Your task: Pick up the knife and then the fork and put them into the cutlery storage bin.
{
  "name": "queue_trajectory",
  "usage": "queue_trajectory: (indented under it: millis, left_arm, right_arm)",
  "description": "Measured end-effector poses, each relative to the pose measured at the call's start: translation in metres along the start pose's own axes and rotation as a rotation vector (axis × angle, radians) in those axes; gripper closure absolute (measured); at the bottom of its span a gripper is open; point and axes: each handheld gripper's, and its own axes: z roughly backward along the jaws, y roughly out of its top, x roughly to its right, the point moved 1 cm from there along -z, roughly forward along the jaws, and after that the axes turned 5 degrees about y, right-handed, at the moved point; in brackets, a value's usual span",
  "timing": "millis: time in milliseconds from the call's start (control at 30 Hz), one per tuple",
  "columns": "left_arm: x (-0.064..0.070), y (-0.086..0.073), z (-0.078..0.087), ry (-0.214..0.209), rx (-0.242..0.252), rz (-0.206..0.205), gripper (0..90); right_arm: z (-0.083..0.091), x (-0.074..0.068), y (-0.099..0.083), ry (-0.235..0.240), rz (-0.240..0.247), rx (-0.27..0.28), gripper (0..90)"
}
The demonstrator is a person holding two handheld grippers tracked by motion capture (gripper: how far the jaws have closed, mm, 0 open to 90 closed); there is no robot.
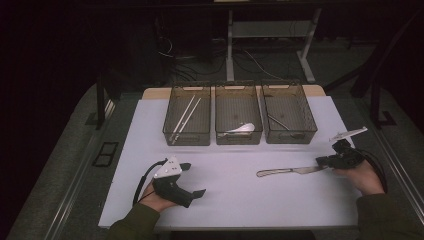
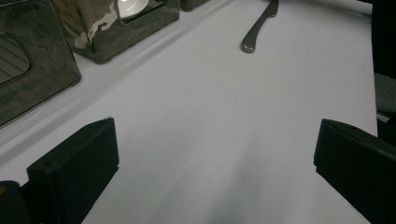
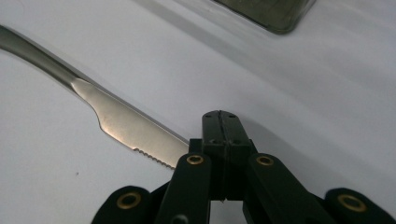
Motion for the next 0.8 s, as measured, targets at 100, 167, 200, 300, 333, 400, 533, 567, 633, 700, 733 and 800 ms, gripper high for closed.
queue_trajectory:
  millis: [100, 167, 200, 300, 333, 400, 533, 567, 633, 700, 733, 800]
  left_arm:
    - [0.000, 0.000, 0.000, -0.001, 0.001, 0.001, 0.0]
    - [0.000, 0.000, 0.000, -0.001, 0.001, 0.001, 0.0]
    - [0.000, 0.000, 0.000, -0.001, 0.002, 0.001, 0.0]
    - [0.000, 0.000, 0.000, -0.001, 0.002, 0.001, 0.0]
    - [0.000, 0.000, 0.000, -0.002, 0.002, 0.000, 0.0]
    - [0.000, 0.000, 0.000, -0.003, 0.001, 0.000, 0.0]
    - [0.000, 0.000, 0.000, -0.006, -0.002, -0.002, 0.0]
    - [0.000, 0.000, 0.000, -0.006, -0.001, -0.002, 0.0]
    - [0.000, 0.000, 0.000, -0.007, -0.003, -0.004, 0.0]
    - [0.001, 0.000, -0.001, -0.006, -0.001, -0.004, 0.0]
    - [0.001, 0.000, 0.000, -0.006, -0.002, -0.004, 0.0]
    - [0.000, 0.000, 0.000, -0.007, -0.006, -0.006, 0.0]
  right_arm:
    - [-0.001, -0.001, 0.000, 0.001, 0.004, -0.014, 89.8]
    - [-0.001, -0.001, 0.000, 0.001, 0.003, -0.019, 89.8]
    - [-0.001, -0.001, -0.001, 0.003, 0.003, -0.021, 89.8]
    - [-0.001, -0.002, -0.001, 0.009, 0.006, -0.029, 89.8]
    - [-0.001, -0.003, -0.001, 0.010, 0.007, -0.031, 89.8]
    - [0.000, -0.005, -0.003, 0.012, 0.009, -0.038, 89.8]
    - [0.002, -0.010, -0.007, 0.022, 0.022, -0.051, 89.8]
    - [0.002, -0.011, -0.008, 0.027, 0.027, -0.055, 89.8]
    - [0.004, -0.013, -0.011, 0.031, 0.032, -0.059, 89.8]
    - [0.005, -0.016, -0.014, 0.038, 0.039, -0.064, 89.8]
    - [0.006, -0.017, -0.015, 0.039, 0.043, -0.067, 89.8]
    - [0.007, -0.020, -0.018, 0.048, 0.051, -0.069, 89.8]
